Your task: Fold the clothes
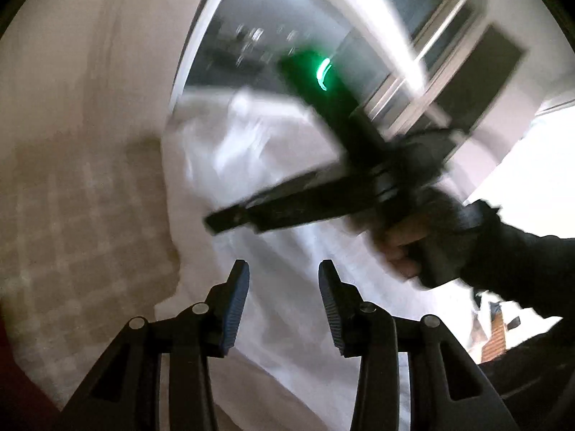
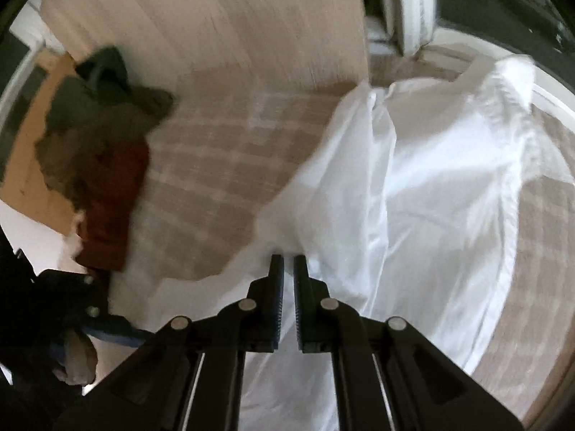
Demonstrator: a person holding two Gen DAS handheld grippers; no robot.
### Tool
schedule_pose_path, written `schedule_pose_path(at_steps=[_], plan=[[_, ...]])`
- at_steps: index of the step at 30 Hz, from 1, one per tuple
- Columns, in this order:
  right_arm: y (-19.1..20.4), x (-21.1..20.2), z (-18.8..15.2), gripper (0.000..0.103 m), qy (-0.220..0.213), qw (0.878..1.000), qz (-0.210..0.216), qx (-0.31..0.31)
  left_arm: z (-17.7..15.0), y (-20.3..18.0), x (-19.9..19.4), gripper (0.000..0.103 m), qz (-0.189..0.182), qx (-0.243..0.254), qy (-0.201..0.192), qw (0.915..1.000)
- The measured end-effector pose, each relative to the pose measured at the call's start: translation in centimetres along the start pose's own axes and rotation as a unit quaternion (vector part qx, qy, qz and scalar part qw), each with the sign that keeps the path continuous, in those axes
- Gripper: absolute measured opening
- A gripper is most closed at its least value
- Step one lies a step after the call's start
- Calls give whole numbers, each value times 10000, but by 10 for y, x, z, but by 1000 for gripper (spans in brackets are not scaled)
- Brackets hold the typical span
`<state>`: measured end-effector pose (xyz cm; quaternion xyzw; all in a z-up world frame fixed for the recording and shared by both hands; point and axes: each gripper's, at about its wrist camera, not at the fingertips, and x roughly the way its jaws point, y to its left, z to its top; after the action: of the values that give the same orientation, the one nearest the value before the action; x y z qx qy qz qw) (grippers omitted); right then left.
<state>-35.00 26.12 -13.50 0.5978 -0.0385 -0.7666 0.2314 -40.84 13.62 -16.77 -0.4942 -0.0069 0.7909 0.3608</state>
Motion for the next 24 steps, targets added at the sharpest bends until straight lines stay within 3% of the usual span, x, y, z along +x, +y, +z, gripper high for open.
schedule_pose_path(at_steps=[1, 4, 5, 7, 9, 10, 13, 16, 18, 20, 22, 24], plan=[[-5, 2, 1, 6, 52, 10000, -4, 26, -5, 9, 14, 15, 566, -22, 283, 9980], [-36, -29, 5, 6, -481, 9976, 274, 409, -11, 23, 5, 17, 428, -308, 133, 9985], [-48, -40, 7, 6, -684, 9962, 170, 506, -9, 21, 3, 17, 518, -259, 128, 9982], [-72, -52, 13, 6, -906, 9931, -422, 614, -4, 15, -1, 19, 718, -127, 113, 9973], [-94, -59, 18, 7, -988, 9868, -1066, 709, 9, 10, -11, 26, 655, -44, -33, 9978], [-104, -59, 19, 8, -968, 9850, -1181, 800, 16, 7, -15, 29, 615, -5, -111, 9980], [-128, -54, 22, 8, -948, 9862, -742, 1139, 57, 3, -5, 30, 447, 175, -278, 9985], [-120, -51, 25, 8, -1058, 9889, -278, 1002, 98, -2, 5, 30, 277, 357, -442, 9980], [-114, -48, 27, 8, -1098, 9902, -1, 868, 113, 0, 33, 31, 105, 415, -241, 9988], [-106, -37, 32, 8, -940, 9940, -8, 551, 117, -4, 64, 31, 787, 800, 23, 9937], [-110, -20, 36, 8, -588, 9957, -633, 341, 113, 0, 88, 32, 1720, 1133, 307, 9781], [-126, -16, 38, 0, -589, 9928, -955, 417, 107, 10, 90, 35, 1912, 1064, 267, 9754]])
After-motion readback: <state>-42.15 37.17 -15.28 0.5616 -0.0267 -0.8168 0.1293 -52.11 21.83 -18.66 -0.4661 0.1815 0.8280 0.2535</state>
